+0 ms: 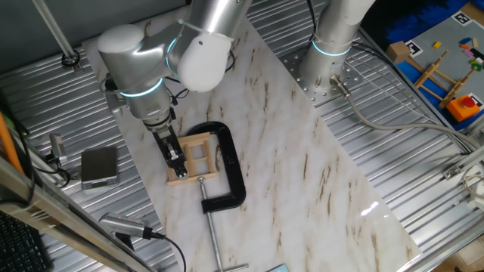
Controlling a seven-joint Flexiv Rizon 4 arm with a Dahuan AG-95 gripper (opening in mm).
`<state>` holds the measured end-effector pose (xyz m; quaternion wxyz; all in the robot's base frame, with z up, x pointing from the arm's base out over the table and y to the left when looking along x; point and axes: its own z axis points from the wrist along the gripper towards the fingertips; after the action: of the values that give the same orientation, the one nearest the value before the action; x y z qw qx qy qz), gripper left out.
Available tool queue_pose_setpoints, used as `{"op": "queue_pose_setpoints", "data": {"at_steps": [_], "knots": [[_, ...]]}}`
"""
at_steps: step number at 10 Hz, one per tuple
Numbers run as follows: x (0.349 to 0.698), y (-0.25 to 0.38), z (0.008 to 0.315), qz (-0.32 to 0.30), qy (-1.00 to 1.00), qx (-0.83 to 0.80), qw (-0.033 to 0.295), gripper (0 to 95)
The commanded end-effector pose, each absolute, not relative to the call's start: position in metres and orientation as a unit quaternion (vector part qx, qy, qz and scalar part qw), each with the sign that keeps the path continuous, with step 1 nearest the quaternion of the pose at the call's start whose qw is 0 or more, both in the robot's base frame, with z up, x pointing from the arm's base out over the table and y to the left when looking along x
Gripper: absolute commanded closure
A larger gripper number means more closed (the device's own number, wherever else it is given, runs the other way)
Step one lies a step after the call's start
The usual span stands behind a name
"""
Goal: Close a sliding window
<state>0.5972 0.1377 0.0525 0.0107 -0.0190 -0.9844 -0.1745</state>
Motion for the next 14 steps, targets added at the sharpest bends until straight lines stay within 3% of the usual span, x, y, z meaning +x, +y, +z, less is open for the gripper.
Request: {"op": "queue_pose_setpoints", "data": {"at_steps": [1, 14], "knots": [[0.5997, 0.1410, 0.0499, -0.177, -0.984, -0.022, 0.013, 19.0], [0.6019, 0.1455, 0.0457, -0.172, -0.982, -0.077, 0.024, 19.0]]}}
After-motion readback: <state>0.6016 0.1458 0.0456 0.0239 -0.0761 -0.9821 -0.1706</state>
